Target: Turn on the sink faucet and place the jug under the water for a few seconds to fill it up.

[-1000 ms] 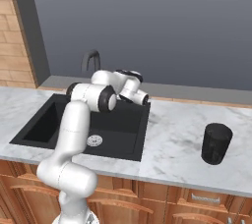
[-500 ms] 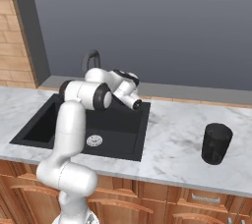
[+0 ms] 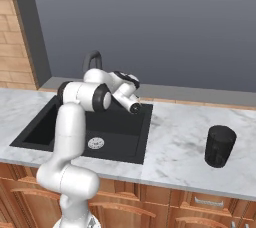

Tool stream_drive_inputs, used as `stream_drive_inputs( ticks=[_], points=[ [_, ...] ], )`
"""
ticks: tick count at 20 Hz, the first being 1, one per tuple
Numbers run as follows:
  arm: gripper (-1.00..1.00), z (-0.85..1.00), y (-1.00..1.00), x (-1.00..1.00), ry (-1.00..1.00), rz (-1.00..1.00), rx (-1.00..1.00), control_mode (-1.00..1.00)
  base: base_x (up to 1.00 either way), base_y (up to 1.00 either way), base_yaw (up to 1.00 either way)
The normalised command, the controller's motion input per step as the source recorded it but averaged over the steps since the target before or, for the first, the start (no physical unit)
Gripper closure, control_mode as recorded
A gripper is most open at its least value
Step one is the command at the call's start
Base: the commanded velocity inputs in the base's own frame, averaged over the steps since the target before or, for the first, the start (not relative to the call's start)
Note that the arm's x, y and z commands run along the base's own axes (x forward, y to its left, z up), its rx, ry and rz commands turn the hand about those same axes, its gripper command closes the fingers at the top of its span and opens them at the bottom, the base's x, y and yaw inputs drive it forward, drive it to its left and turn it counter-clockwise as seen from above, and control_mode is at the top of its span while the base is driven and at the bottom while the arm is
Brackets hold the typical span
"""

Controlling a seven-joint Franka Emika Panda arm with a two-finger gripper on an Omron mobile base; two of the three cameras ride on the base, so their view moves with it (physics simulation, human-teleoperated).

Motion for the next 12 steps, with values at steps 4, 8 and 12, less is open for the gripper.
stream_drive_inputs(
  ticks=[4,8,12],
  points=[
    [1.0,-0.1,-1.0,0.07,0.3,-0.16,0.29,-1.0,0.0,0.0,0.0],
    [1.0,-0.18,-0.99,0.01,0.28,-0.15,0.25,-1.0,0.0,0.0,0.0],
    [1.0,-0.24,-0.84,-0.01,0.19,-0.13,0.21,-1.0,0.0,0.0,0.0]
  ],
)
